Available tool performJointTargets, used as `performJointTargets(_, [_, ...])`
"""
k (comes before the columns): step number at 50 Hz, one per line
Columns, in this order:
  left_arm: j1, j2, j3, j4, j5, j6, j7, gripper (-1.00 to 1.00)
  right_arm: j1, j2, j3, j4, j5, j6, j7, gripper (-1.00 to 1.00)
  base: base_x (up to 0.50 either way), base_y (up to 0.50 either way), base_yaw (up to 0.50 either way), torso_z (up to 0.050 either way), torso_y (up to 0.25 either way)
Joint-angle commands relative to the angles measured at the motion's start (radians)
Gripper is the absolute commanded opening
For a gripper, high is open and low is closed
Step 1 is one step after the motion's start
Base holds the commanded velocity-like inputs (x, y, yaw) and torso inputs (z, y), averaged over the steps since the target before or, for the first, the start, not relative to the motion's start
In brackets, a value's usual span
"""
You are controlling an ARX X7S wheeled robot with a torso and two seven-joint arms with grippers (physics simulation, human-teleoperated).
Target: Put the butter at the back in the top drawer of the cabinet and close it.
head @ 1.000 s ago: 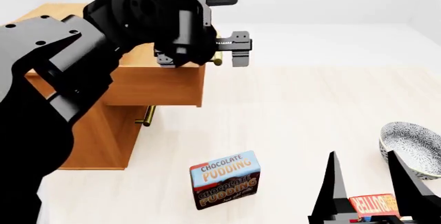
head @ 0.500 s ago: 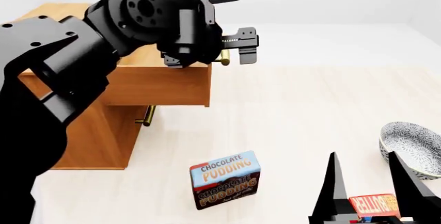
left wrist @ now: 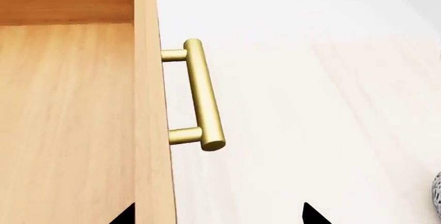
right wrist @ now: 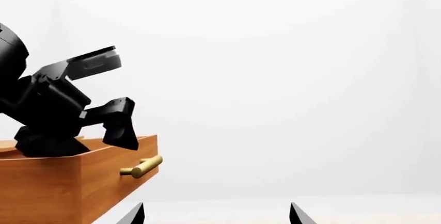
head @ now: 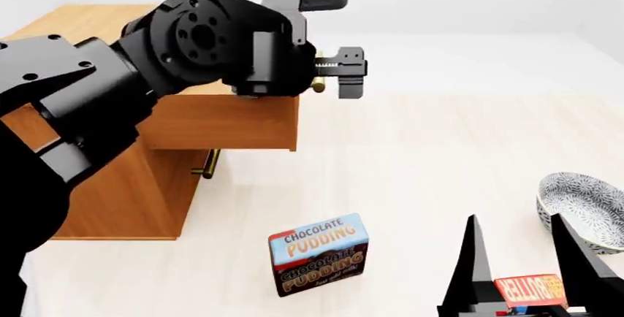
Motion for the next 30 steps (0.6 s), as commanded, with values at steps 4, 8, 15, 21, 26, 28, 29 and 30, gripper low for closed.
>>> performJointTargets(4, [-0.020, -0.144, -0.124, 0.485, 0.209, 0.389, -0.079, 1.00, -0.001, 0.003, -0.004, -0.003, -0.001, -0.002, 0.002, 1.00, 0.00, 0.00, -0.01, 0.000, 0.005])
performJointTargets(8, [-0.030, -0.208, -0.107, 0.601, 0.333, 0.466, -0.178, 1.00, 0.006, 0.001, -0.009, 0.000, -0.002, 0.002, 0.002, 1.00, 0.00, 0.00, 0.00, 0.000, 0.000])
performJointTargets(15, [-0.057, -0.292, -0.070, 0.771, 0.525, 0.533, -0.355, 1.00, 0.015, 0.001, -0.016, -0.003, -0.007, 0.012, 0.005, 1.00, 0.00, 0.00, 0.00, 0.000, 0.000])
performJointTargets(21, [-0.075, -0.351, -0.046, 0.906, 0.648, 0.552, -0.481, 1.00, 0.015, 0.003, -0.018, -0.008, -0.008, 0.016, 0.008, 1.00, 0.00, 0.00, 0.00, 0.000, 0.000])
performJointTargets(26, [-0.082, -0.425, -0.021, 1.068, 0.743, 0.550, -0.578, 1.00, 0.006, 0.013, -0.006, -0.025, 0.000, 0.020, 0.014, 1.00, 0.00, 0.00, 0.00, 0.000, 0.000])
performJointTargets(28, [-0.079, -0.462, -0.010, 1.140, 0.774, 0.546, -0.611, 1.00, 0.000, 0.018, 0.002, -0.033, 0.007, 0.020, 0.017, 1.00, 0.00, 0.00, 0.00, 0.000, 0.000])
performJointTargets(29, [-0.072, -0.486, -0.006, 1.178, 0.790, 0.551, -0.625, 1.00, -0.002, 0.020, 0.006, -0.036, 0.010, 0.020, 0.019, 1.00, 0.00, 0.00, 0.00, 0.000, 0.000])
performJointTargets(30, [-0.067, -0.508, -0.001, 1.212, 0.808, 0.553, -0.638, 1.00, -0.004, 0.022, 0.010, -0.039, 0.014, 0.022, 0.021, 1.00, 0.00, 0.00, 0.00, 0.000, 0.000])
